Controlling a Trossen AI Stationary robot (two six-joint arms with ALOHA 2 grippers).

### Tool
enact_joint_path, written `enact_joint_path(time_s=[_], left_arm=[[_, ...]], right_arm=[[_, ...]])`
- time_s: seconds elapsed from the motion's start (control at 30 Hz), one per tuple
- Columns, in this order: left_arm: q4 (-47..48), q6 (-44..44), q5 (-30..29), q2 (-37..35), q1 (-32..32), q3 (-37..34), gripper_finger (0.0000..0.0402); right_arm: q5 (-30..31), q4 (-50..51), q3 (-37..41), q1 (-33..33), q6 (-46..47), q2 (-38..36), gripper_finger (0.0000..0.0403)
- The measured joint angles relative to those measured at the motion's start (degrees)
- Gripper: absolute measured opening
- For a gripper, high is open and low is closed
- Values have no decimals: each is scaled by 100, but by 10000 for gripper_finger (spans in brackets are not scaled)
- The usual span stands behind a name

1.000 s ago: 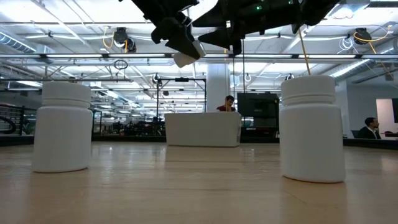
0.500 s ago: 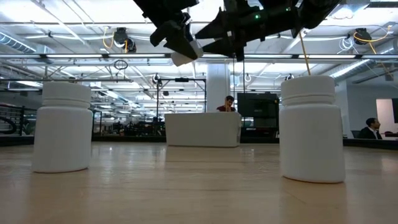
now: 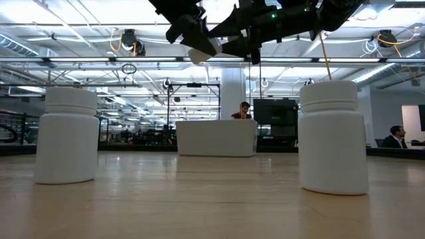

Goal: Pick and place pill bottles into a basket
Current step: Put the white pill bottle into the gray bin

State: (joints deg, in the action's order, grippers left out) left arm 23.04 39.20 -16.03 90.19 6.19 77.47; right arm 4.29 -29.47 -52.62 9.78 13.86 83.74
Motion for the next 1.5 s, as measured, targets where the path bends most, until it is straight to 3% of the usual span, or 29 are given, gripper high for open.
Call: enact_joint_path(time_s=[0.17,0.37,0.97,1.27,1.5], left_arm=[[-207,140,-62,0,-61,0,164],[-306,232,-148,0,-76,-2,161],[-430,49,-573,-2,-124,-2,160],[-467,-622,-550,-2,-187,-2,298],[-459,-734,-550,0,-196,-2,330]], right_arm=[[-58,-76,0,2,78,-2,237],[-103,-85,0,-4,196,-13,198],[-389,-276,0,11,-296,-9,197],[-371,-289,-2,13,-629,-9,169],[-447,-263,-7,113,-638,-9,169]])
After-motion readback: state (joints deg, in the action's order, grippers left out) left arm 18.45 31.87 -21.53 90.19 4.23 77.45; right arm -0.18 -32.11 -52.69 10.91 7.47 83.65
